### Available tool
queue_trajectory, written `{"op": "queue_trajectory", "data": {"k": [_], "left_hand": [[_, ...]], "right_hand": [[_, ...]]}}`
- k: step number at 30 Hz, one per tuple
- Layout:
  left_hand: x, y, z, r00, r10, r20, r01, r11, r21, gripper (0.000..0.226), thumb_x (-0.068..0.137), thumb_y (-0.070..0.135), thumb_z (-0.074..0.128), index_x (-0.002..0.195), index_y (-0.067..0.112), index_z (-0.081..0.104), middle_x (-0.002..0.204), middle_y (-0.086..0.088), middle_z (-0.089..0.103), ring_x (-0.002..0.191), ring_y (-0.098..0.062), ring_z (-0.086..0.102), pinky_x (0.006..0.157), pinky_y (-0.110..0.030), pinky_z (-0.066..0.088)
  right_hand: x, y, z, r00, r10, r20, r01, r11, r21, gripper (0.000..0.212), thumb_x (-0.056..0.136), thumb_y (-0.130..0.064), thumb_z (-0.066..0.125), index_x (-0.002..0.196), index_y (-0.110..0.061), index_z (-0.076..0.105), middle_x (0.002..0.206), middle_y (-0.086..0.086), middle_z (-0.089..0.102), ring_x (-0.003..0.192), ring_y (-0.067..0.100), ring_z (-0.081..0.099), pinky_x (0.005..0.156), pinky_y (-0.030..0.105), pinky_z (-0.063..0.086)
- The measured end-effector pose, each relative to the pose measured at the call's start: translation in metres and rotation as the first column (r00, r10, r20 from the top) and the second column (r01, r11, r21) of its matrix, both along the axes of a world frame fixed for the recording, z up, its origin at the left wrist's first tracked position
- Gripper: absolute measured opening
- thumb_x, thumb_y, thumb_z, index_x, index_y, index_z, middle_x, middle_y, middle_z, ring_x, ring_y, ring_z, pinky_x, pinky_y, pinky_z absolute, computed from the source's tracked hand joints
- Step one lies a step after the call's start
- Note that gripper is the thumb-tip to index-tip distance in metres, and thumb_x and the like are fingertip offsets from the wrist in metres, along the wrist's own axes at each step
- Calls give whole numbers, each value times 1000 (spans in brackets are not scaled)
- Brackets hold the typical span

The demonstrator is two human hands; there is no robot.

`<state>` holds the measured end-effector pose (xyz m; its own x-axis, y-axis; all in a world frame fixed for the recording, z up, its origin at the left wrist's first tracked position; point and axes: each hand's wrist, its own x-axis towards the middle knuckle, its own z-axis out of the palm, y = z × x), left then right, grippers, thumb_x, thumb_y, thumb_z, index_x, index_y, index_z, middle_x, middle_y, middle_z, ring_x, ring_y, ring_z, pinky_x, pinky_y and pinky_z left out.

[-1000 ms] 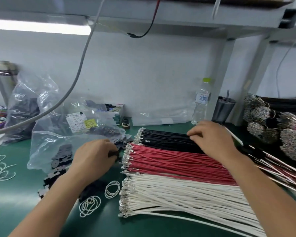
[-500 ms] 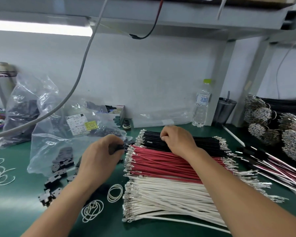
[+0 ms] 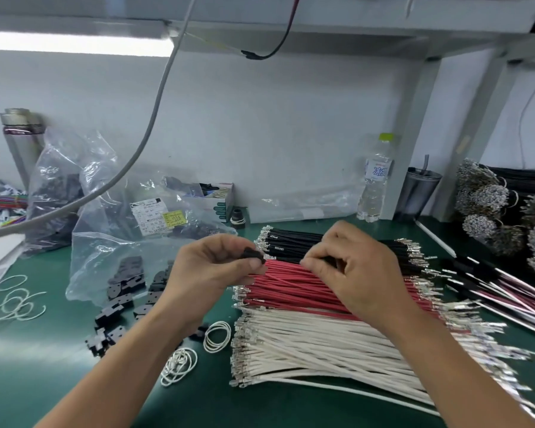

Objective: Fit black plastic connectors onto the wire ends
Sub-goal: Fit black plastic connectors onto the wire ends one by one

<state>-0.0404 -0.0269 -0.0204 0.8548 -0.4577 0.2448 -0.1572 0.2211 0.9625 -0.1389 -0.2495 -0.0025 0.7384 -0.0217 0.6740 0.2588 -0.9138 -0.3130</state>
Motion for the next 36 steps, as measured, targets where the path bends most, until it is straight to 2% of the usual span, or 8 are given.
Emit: {"op": "queue_trajectory", "data": {"k": [3, 5, 10, 20, 25, 29, 31, 36], "left_hand": [[-2, -2, -1, 999, -41, -10, 41, 999, -17, 25, 66, 11, 86, 90, 9, 79, 92, -22, 78, 85, -30, 78, 72, -29, 64], [-3, -2, 0, 998, -61, -10, 61, 998, -19, 29, 64, 13, 87, 92, 8, 79, 93, -23, 77, 85, -30, 78, 72, -30, 64], [-6, -4, 1, 995, -93, -48, 91, 995, -28, 41, 62, 13, 88, 98, -1, 75, 97, -26, 76, 87, -33, 78, 72, -31, 64], [-8, -6, 2, 991, -112, -68, 109, 993, -47, 33, 62, 13, 89, 93, 7, 79, 97, -25, 77, 89, -33, 78, 71, -29, 63], [-7, -5, 0, 992, -110, -59, 107, 993, -45, 34, 63, 8, 87, 94, 2, 77, 98, -27, 76, 90, -35, 78, 75, -32, 65], [-9, -5, -1, 993, -110, 32, 110, 994, 9, 28, 69, 0, 84, 96, -1, 77, 95, -26, 77, 88, -34, 78, 77, -33, 64], [-9, -7, -2, 991, -108, 75, 104, 993, 47, 27, 70, 0, 84, 97, -2, 77, 94, -24, 77, 87, -34, 77, 77, -33, 64], [-9, -5, -2, 995, -97, -10, 98, 995, 32, 26, 69, 6, 85, 94, 3, 77, 93, -25, 77, 85, -35, 78, 70, -31, 64]], "right_hand": [[-4, 1, -5, 1000, 20, 2, -20, 998, 53, 12, 84, -48, 70, 79, -37, 71, 88, -17, 57, 77, 10, 58, 66, 27, 48], [-6, 0, -5, 998, 60, 1, -60, 996, 67, 1, 86, -37, 74, 85, -36, 74, 88, -18, 59, 80, 9, 60, 69, 33, 51], [-4, 0, -8, 994, 105, 18, -106, 985, 134, 15, 88, -18, 76, 99, -27, 79, 88, -16, 61, 85, 8, 62, 76, 36, 53], [-5, 4, -7, 992, 71, 102, -85, 986, 141, 12, 84, -15, 80, 93, -24, 81, 82, -14, 60, 79, 10, 60, 70, 25, 50], [-6, 4, -6, 993, 113, 40, -119, 975, 190, 15, 83, -14, 81, 92, -26, 81, 83, -14, 61, 80, 11, 62, 70, 24, 48], [-6, 2, -5, 991, 126, -45, -114, 971, 210, 17, 82, -14, 81, 89, -30, 81, 83, -15, 63, 82, 10, 64, 73, 34, 53], [-6, 2, -4, 991, 120, -54, -107, 974, 198, 18, 82, -14, 81, 88, -30, 81, 82, -15, 63, 81, 9, 64, 74, 33, 53], [-5, 5, -3, 983, 173, -65, -146, 943, 300, 16, 81, -10, 82, 89, -24, 82, 82, -12, 64, 81, 11, 64, 74, 27, 53]]}}
